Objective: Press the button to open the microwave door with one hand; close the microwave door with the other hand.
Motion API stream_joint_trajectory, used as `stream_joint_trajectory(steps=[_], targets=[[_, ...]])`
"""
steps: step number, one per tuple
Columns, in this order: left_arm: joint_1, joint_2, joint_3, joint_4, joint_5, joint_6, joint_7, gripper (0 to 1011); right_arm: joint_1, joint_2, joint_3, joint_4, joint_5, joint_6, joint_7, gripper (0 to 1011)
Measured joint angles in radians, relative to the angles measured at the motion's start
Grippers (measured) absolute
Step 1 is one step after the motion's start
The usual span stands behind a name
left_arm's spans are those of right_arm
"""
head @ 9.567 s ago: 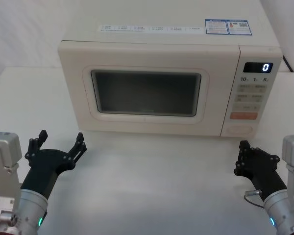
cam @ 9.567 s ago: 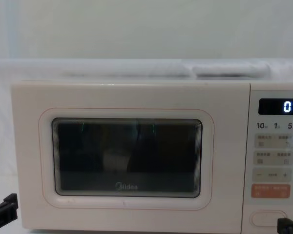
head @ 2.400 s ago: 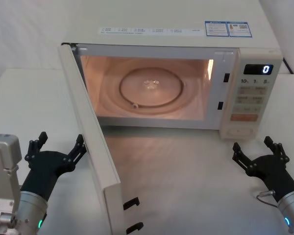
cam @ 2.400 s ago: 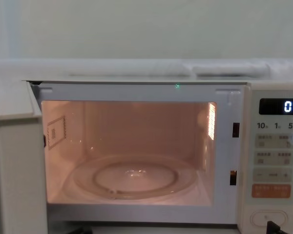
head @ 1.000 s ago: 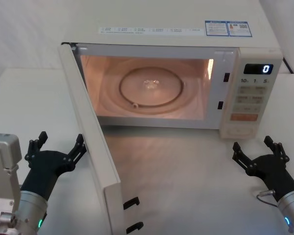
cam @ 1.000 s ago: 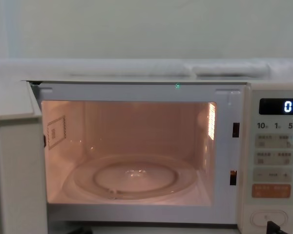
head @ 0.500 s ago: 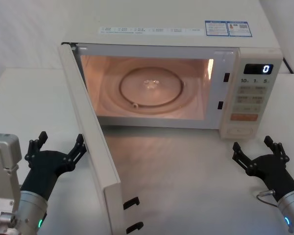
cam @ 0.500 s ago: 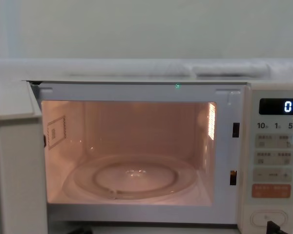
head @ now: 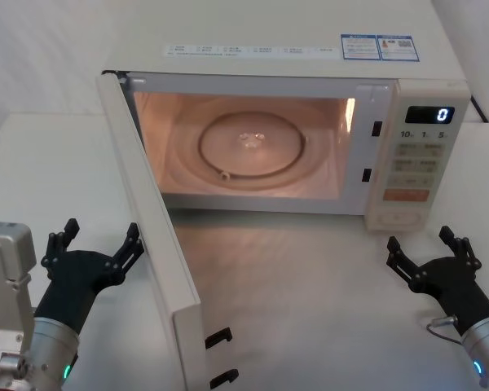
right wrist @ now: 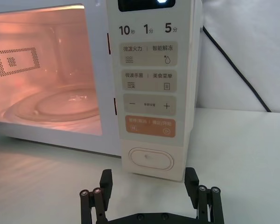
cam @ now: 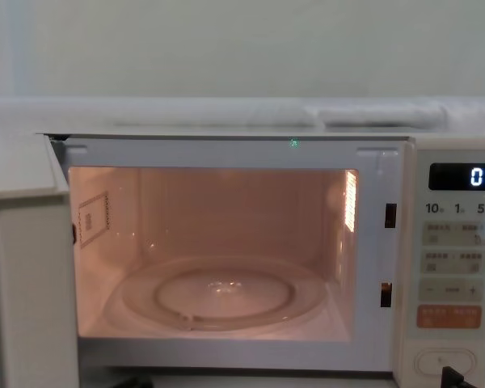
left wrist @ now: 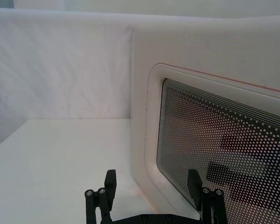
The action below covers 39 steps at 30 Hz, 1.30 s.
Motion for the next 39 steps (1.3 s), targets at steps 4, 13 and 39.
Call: stream_joint_trajectory(steps=[4,13,39], targets=[[0.0,0.0,0.0,0.0,0.0,0.0,0.0,1001,0.0,0.0,0.0,0.0,0.0,0.0,0.0,1002],[0.0,0.0,0.0,0.0,0.0,0.0,0.0,979,0.0,0.0,0.0,0.0,0.0,0.0,0.0,1002],[0.0,0.0,0.0,0.0,0.0,0.0,0.0,192,0.0,0.0,0.0,0.0,0.0,0.0,0.0,1002]])
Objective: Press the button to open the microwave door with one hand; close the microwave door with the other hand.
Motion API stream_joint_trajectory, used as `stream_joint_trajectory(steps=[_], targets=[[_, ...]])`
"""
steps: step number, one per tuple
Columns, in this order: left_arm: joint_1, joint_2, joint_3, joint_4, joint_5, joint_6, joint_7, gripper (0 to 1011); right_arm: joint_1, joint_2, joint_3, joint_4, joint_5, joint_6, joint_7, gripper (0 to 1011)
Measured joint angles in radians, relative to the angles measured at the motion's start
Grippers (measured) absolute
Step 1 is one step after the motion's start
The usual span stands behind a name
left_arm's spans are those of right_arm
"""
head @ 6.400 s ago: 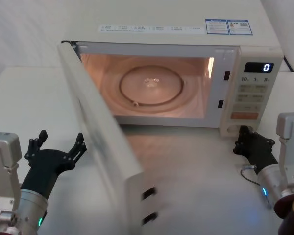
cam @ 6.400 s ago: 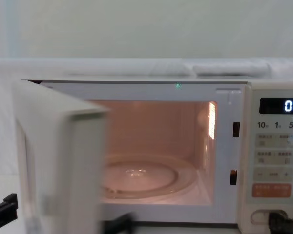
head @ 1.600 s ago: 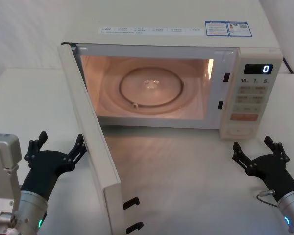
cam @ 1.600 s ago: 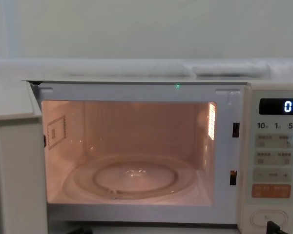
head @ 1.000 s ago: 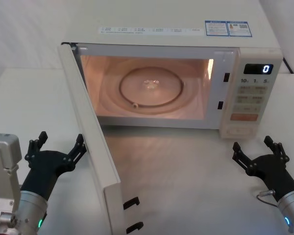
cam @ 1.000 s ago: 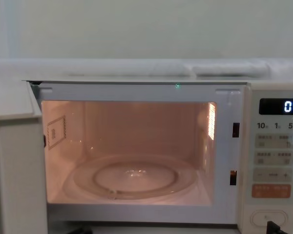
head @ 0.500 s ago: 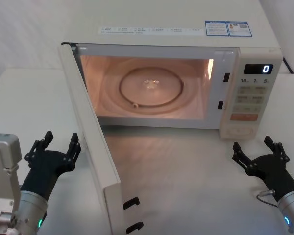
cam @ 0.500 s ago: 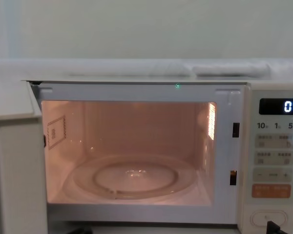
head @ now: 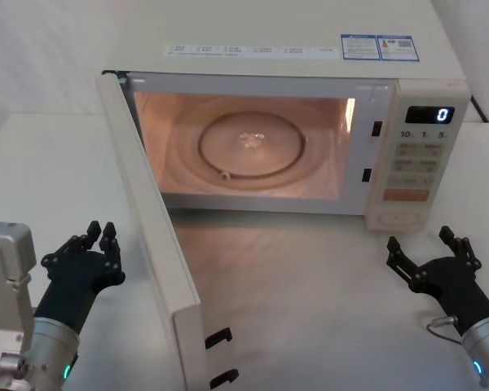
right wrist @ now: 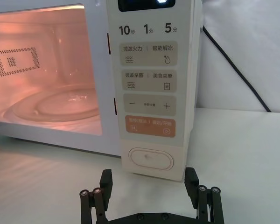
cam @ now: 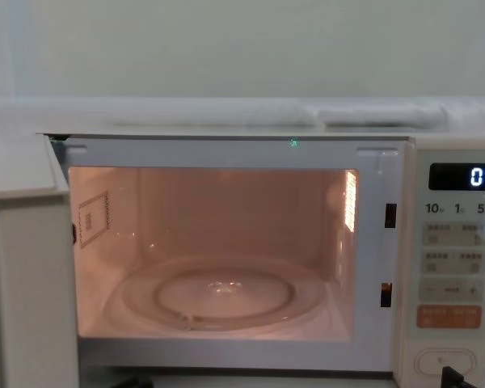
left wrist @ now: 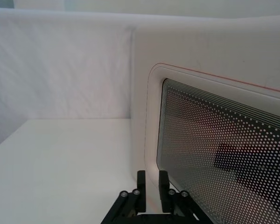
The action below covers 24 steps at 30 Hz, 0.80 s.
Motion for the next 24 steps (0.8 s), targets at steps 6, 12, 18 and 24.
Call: stream_joint_trajectory(steps=[6,12,18,24], targets=[[0.0,0.0,0.0,0.0,0.0,0.0,0.0,46,0.0,0.0,0.0,0.0,0.0,0.0,0.0,1002],[0.0,0.0,0.0,0.0,0.0,0.0,0.0,0,0.0,0.0,0.0,0.0,0.0,0.0,0.0,1002],[0.0,0.0,0.0,0.0,0.0,0.0,0.0,0,0.0,0.0,0.0,0.0,0.0,0.0,0.0,1002],[0.0,0.0,0.0,0.0,0.0,0.0,0.0,0,0.0,0.0,0.0,0.0,0.0,0.0,0.0,1002]])
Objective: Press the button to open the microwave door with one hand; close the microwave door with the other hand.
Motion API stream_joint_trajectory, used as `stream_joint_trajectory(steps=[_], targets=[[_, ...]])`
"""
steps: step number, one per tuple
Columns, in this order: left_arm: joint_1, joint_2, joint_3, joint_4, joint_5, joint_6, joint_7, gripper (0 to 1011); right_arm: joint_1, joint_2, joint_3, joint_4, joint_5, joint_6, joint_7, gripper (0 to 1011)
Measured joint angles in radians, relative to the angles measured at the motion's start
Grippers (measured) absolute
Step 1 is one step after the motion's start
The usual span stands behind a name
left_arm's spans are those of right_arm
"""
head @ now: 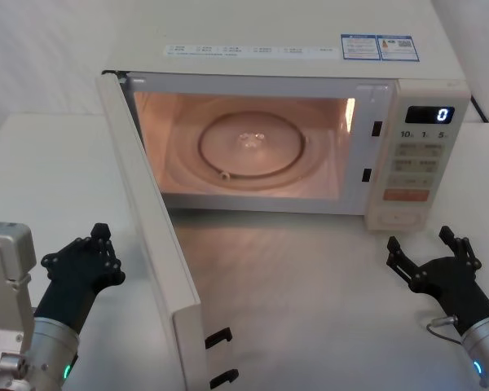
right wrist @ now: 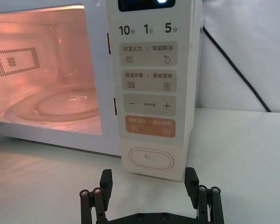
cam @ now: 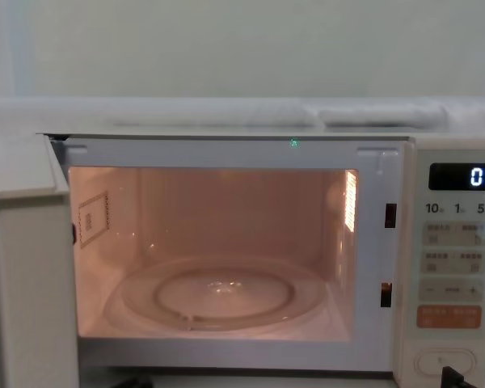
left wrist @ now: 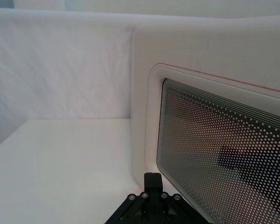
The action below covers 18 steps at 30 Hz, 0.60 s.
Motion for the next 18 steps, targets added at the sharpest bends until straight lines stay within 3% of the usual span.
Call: stream_joint_trajectory(steps=[10,18], targets=[[0.004,-0.008,-0.01,-0.006,0.01,0.016,-0.002,0,0.0,0.0,0.0,0.0,0.0,0.0,0.0,1002],[0.045,-0.01,-0.043,-0.062,0.015,0.034,-0.035,0,0.0,0.0,0.0,0.0,0.0,0.0,0.0,1002]])
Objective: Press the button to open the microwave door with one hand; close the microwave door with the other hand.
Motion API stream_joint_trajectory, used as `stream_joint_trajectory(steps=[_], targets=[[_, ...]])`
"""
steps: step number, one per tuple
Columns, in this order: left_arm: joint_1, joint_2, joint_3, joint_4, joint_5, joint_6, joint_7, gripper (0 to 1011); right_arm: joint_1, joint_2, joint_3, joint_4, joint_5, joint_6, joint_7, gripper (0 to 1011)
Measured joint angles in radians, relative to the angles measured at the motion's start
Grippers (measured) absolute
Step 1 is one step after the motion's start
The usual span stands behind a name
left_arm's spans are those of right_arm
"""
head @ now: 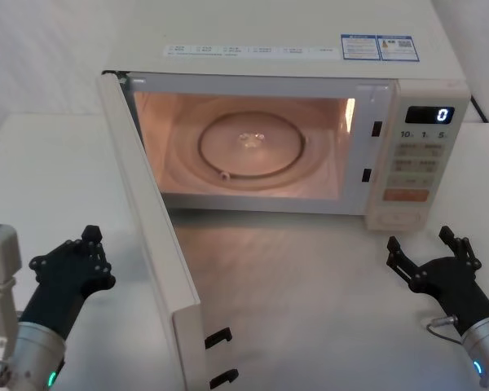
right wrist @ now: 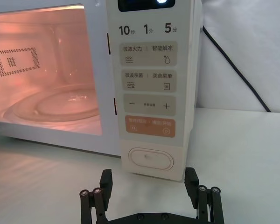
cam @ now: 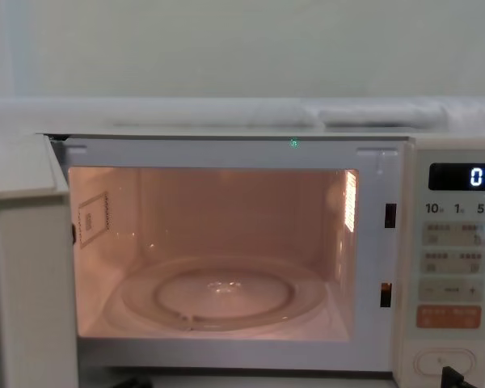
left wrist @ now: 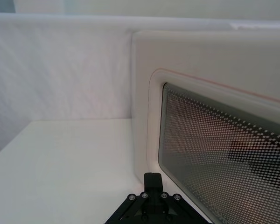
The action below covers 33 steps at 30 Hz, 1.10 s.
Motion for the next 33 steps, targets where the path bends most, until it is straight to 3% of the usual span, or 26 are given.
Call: stream_joint_trajectory(steps=[10,17,24,33], targets=[[0.078,0.035,-0.085,-0.113,-0.064,0.032,-0.092,0,0.0,0.0,0.0,0.0,0.0,0.0,0.0,1002],[0.107,0.082,-0.142,-0.167,-0.165,0.055,-0.176,0,0.0,0.0,0.0,0.0,0.0,0.0,0.0,1002],[0.086,0.117,-0.145,-0.18,-0.282,0.071,-0.259,0,0.0,0.0,0.0,0.0,0.0,0.0,0.0,1002],[0.027,0.17,-0.094,-0.184,-0.323,0.092,-0.309,0,0.0,0.0,0.0,0.0,0.0,0.0,0.0,1002]])
